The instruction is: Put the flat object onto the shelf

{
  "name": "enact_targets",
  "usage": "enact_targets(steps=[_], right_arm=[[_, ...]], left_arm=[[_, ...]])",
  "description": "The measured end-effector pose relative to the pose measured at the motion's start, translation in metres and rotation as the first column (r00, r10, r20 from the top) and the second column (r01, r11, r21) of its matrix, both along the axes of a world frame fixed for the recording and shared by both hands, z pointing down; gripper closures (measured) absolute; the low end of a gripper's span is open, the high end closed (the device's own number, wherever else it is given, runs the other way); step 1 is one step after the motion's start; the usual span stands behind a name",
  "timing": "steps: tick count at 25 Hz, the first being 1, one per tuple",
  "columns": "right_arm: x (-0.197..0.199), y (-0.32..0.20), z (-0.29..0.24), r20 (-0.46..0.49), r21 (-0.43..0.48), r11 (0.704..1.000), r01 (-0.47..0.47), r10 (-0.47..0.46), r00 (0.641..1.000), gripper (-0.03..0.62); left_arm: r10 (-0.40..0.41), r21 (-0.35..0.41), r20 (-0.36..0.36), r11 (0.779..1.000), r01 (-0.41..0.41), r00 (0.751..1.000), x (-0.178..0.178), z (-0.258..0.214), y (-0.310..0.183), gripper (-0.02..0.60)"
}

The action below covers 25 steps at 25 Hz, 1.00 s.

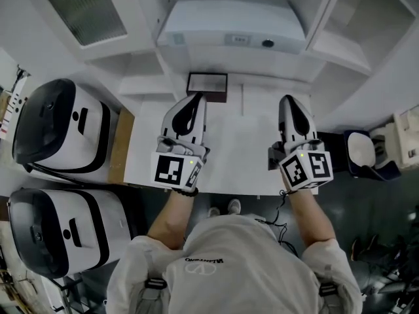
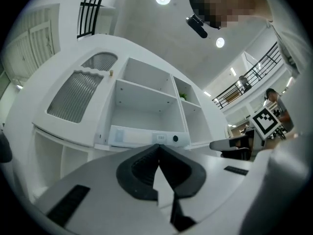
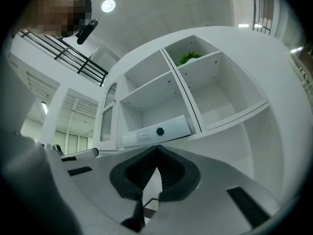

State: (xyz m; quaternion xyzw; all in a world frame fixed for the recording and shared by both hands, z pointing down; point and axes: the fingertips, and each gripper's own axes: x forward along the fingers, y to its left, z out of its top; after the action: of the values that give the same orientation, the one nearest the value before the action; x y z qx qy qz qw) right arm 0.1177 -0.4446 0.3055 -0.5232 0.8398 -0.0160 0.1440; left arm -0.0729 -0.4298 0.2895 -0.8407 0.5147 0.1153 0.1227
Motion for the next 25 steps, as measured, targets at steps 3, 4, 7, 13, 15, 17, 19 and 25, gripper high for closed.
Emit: enact_targets(steps=[3, 4, 7, 13, 15, 17, 19, 25], right_arm=[[-0.002, 0.006, 0.003, -0.005, -0.012, 1.000, 0.005, -0.005, 1.000, 0.585], [-0.003, 0.008, 0.004, -0.005, -0.013, 1.000, 0.009, -0.009, 1.000, 0.585], [-0.006, 0.012, 0.002, 0.010, -0.005, 1.000, 0.018, -0.018, 1.000, 0.585], [-0.014, 0.018, 0.002, 0.007, -0.008, 0.999, 0.031, -0.031, 0.999, 0.585], [-0.016, 0.019, 0.004, 0.007, -0.010, 0.999, 0.036, -0.036, 0.999, 0.585], [-0.017, 0.020, 0.006, 0.007, -0.017, 0.999, 0.038, -0.038, 0.999, 0.585], [-0.018, 0.021, 0.008, 0.004, -0.026, 0.999, 0.038, -0.037, 0.999, 0.585], [-0.018, 0.023, 0.008, 0.000, -0.027, 0.999, 0.036, -0.036, 0.999, 0.585]], left_arm=[[-0.011, -0.007, 0.002, 1.000, 0.011, 1.000, -0.003, 0.003, 0.006, 0.577], [-0.010, -0.010, 0.001, 1.000, 0.010, 1.000, -0.003, 0.004, 0.008, 0.577], [-0.005, -0.019, -0.018, 1.000, 0.005, 1.000, -0.002, 0.005, 0.012, 0.577], [-0.005, -0.037, -0.038, 0.999, 0.004, 0.999, -0.002, 0.009, 0.017, 0.577], [-0.007, -0.038, -0.035, 0.999, 0.005, 0.999, -0.002, 0.010, 0.017, 0.577], [-0.007, -0.043, -0.034, 0.999, 0.005, 0.999, -0.002, 0.012, 0.018, 0.577], [-0.007, -0.046, -0.033, 0.999, 0.006, 0.999, -0.002, 0.014, 0.018, 0.577], [-0.005, -0.054, -0.038, 0.999, 0.003, 0.999, -0.002, 0.017, 0.019, 0.577]])
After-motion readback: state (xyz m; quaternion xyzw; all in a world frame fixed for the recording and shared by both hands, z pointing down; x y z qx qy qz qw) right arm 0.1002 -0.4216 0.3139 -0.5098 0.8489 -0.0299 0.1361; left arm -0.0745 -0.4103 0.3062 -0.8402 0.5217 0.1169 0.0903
